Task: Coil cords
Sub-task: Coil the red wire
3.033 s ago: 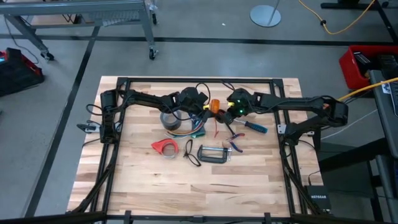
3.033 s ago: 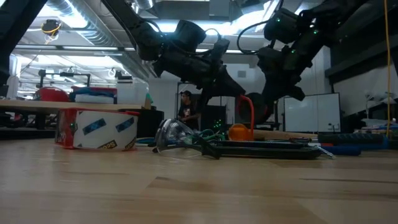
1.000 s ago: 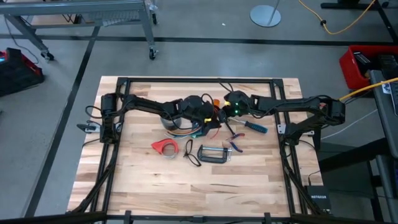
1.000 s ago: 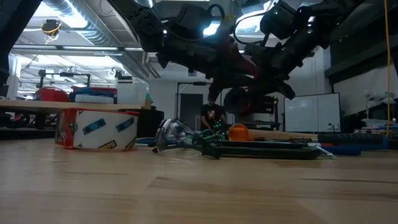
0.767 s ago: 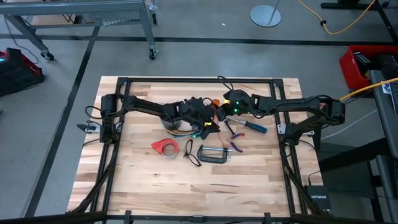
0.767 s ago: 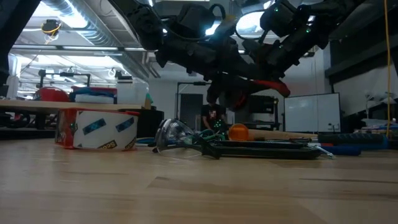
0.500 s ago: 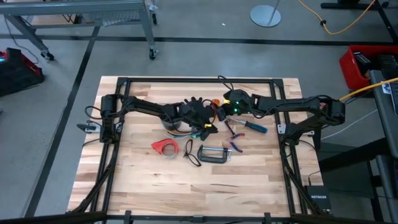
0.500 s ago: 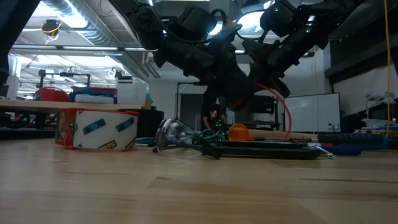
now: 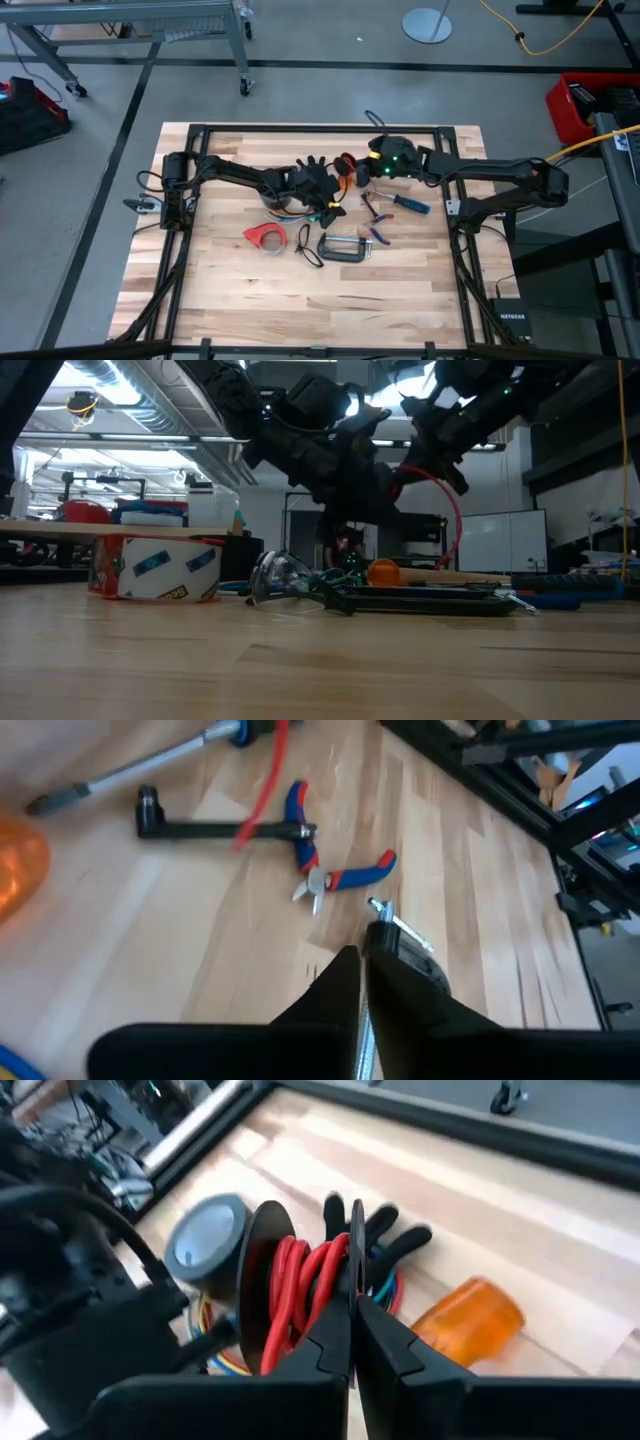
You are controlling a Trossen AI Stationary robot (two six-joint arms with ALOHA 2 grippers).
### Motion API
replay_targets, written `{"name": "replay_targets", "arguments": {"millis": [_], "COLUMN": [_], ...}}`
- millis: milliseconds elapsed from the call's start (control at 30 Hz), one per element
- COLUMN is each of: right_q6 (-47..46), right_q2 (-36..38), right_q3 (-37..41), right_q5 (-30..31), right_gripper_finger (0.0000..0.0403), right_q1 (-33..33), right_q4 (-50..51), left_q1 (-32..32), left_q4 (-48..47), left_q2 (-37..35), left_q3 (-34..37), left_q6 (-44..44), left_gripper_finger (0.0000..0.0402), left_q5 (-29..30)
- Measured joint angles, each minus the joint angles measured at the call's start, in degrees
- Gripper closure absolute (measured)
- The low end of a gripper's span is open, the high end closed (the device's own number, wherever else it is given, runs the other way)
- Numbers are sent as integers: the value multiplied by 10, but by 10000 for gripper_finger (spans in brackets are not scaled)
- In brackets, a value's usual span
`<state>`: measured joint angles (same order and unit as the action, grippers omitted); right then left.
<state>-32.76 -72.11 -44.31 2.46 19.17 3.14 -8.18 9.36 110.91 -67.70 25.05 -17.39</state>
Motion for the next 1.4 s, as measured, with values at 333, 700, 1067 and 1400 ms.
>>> {"name": "replay_targets", "arguments": {"millis": [333, 700, 1067, 1400], "right_q6": [43, 61, 63, 64], "right_q2": [87, 156, 152, 152], "right_q3": [0, 0, 0, 0], "right_q5": [-1, 0, -31, -56], "right_gripper_finger": [398, 398, 398, 398], "right_q1": [20, 19, 18, 18], "right_q4": [4, -15, -92, -146], "left_q1": [-1, -1, 1, 1], "left_q4": [226, 298, 318, 316], "left_q2": [0, 0, 0, 0], "left_q3": [1, 1, 1, 1], "left_q6": [-15, -91, -150, -181], "left_gripper_finger": [398, 349, 231, 227], "left_q5": [2, 56, 125, 130]}}
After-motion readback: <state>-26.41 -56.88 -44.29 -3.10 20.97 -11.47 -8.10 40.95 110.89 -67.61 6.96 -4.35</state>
